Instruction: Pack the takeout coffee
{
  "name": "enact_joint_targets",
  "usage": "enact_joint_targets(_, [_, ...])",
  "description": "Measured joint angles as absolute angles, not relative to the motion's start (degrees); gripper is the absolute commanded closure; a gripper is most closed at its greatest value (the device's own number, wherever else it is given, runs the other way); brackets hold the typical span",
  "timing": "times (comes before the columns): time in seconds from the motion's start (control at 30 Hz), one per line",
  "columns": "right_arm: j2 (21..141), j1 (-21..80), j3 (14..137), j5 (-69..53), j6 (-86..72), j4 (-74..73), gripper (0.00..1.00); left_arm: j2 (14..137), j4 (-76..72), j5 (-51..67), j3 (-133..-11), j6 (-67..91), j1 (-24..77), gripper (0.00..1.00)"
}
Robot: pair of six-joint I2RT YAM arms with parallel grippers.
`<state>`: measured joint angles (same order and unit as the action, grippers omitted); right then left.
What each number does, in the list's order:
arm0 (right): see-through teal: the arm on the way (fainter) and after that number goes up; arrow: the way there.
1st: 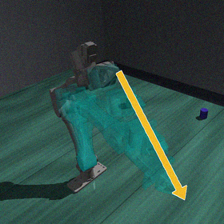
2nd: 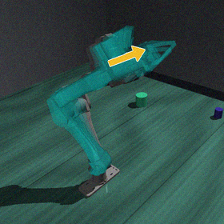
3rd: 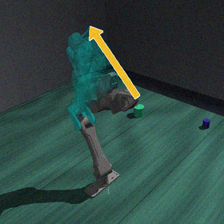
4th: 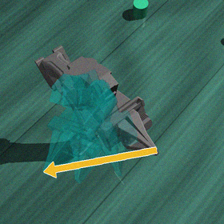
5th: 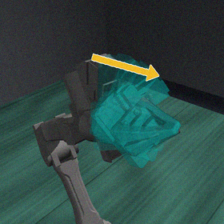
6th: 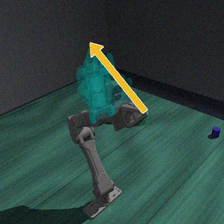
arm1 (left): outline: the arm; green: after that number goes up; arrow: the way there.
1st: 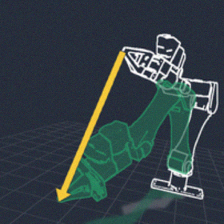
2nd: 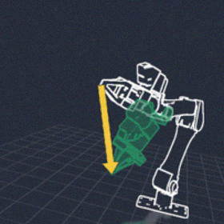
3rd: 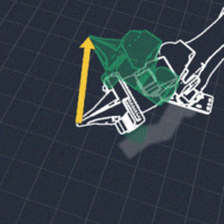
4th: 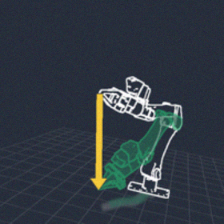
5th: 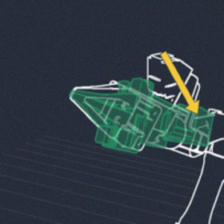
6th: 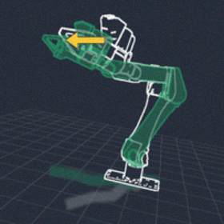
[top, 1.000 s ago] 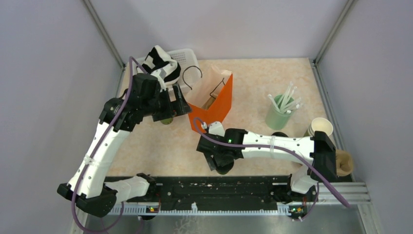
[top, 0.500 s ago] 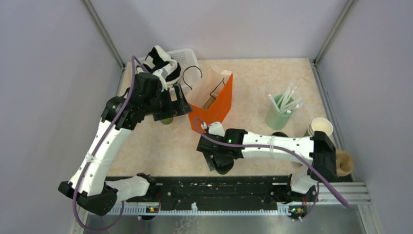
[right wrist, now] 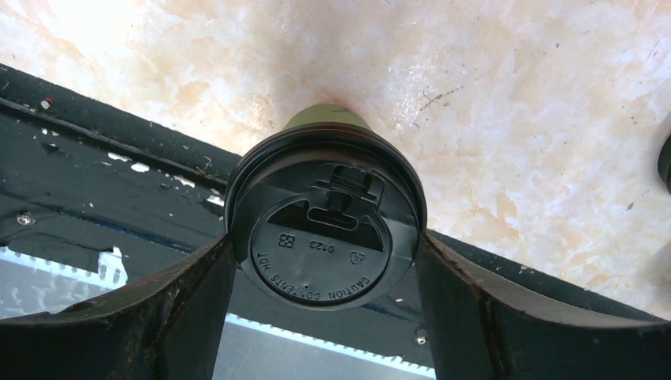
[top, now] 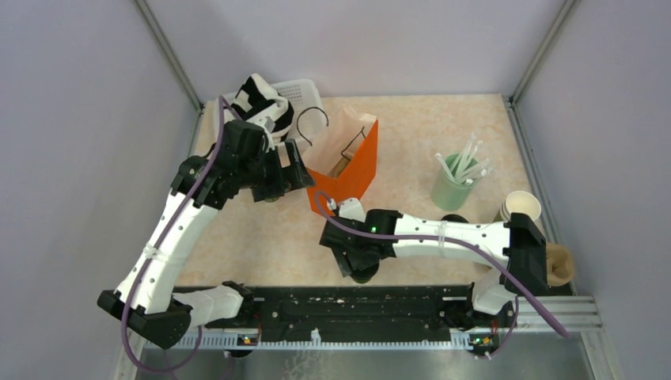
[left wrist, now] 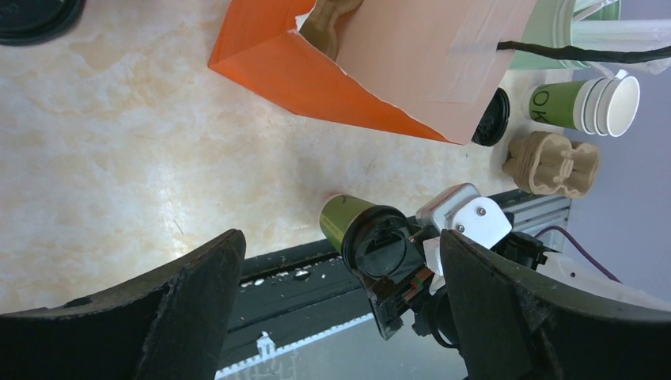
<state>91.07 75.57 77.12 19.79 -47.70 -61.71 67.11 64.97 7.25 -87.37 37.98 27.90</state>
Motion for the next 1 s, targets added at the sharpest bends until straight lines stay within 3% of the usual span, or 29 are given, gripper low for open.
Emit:
enact_joint_targets(0.17, [90.91, 75.57, 77.14, 19.88, -47.51, -61.76, 0.33, 67.20, 65.17, 9.23, -86.02, 41.45, 27.90, 0.02])
enact_joint_targets(0.43, [85.12, 75.57, 77.17, 23.57, -46.54, -62.35, 0.46, 69.28, 65.28, 9.45, -86.04, 51.13, 27.79, 0.13])
enact_joint_targets(0.83, [68.53, 75.57, 73.41, 31.07, -43.18, -63.57, 0.48, 76.51, 62.59, 9.45, -86.21, 71.66, 26.20, 0.19])
enact_joint_targets(1.0, [68.47, 75.57, 73.01, 33.50, -42.04, -64.38, 0.48, 79.64, 62.11, 11.18, -86.28, 78.13, 26.20, 0.31])
